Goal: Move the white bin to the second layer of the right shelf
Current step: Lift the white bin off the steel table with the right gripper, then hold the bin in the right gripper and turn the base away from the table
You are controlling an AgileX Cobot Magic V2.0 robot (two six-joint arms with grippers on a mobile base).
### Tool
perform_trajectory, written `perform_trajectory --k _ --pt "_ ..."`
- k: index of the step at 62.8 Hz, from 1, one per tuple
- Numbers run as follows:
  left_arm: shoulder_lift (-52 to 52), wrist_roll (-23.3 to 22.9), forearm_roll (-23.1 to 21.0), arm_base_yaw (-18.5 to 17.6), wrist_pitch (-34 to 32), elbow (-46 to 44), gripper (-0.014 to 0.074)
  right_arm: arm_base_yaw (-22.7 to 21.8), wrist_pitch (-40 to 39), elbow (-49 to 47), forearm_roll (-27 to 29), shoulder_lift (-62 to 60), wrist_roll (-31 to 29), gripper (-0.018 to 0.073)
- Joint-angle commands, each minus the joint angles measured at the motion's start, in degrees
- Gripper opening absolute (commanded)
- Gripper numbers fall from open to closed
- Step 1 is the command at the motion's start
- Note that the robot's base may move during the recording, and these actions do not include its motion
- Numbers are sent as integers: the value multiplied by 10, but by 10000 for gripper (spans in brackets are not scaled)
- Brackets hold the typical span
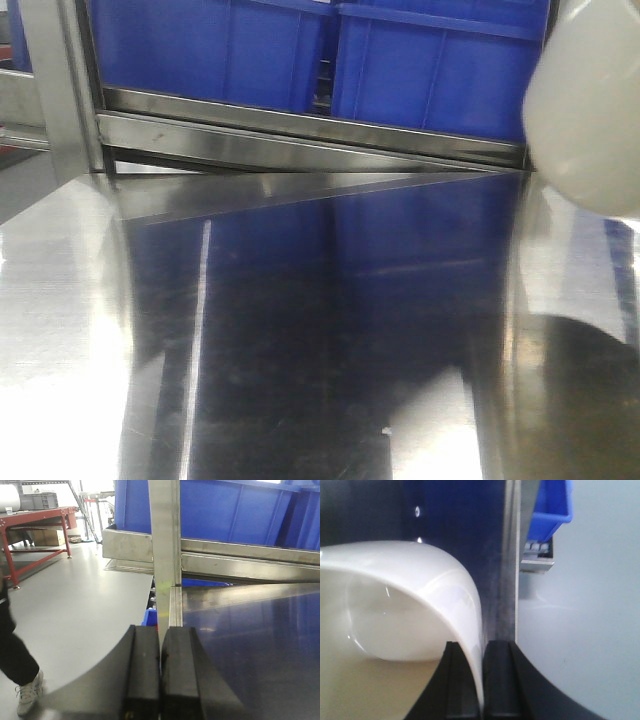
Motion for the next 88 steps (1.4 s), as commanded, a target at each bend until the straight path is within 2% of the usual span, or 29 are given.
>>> perform_trajectory --k 1,17,32,88 --pt "-8 -1 -3 -4 -48 21 85 -7 -63 14 11 -52 -6 55" --pt "-8 -1 -3 -4 -48 21 85 -7 -69 98 0 -166 -6 55" --pt "-8 -1 -3 -4 -48 21 85 -7 -78 142 -45 -253 -6 55" --pt "-8 -1 -3 -4 -48 21 85 -7 -74 142 -43 -263 -6 55"
